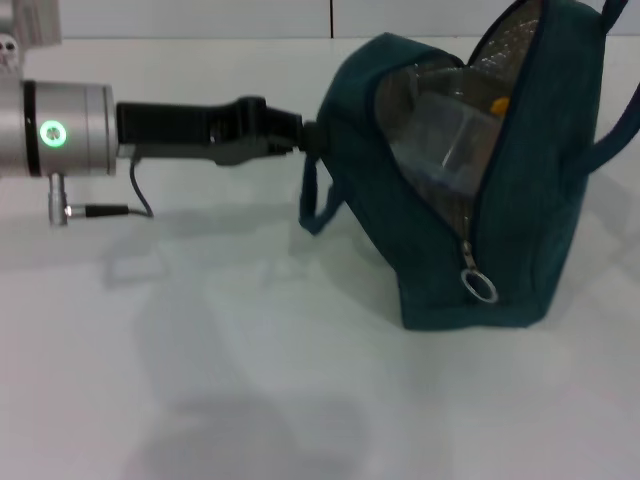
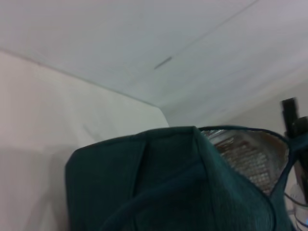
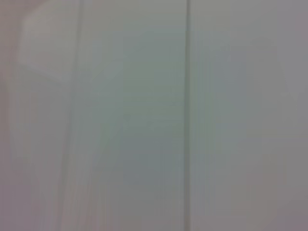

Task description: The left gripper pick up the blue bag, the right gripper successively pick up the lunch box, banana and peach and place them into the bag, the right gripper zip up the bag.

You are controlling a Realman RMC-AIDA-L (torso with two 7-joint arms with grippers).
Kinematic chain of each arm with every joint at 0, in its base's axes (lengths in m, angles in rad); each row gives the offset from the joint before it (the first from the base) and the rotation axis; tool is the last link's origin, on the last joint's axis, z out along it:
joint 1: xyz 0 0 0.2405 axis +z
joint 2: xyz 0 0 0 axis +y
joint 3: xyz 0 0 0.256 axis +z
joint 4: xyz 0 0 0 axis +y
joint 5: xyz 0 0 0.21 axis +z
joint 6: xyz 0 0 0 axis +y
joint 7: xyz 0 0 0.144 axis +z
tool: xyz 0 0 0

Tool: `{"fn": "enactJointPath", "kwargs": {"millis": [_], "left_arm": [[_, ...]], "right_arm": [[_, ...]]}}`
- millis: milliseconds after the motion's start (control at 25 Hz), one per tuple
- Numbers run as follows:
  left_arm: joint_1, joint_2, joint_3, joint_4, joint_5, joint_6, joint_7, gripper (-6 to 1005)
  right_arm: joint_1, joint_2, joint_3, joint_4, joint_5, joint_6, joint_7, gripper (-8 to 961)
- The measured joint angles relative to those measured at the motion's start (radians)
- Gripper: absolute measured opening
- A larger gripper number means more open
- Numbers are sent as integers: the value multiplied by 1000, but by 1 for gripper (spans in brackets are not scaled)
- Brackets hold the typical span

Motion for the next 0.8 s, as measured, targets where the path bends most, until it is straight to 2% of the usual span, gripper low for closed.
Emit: {"fn": "enactJointPath", "kwargs": {"millis": [280, 480, 800], "left_arm": [[-8, -22, -1, -107, -44, 45, 120, 73], [-5, -20, -2, -165, -107, 46, 210, 73], [3, -17, -2, -174, -139, 42, 249, 74]], "right_arm": [[8, -1, -22, -20, -91, -83, 121, 587], [34, -4, -31, 20, -191, 20, 207, 586], [28, -7, -24, 52, -254, 49, 268, 586]]}}
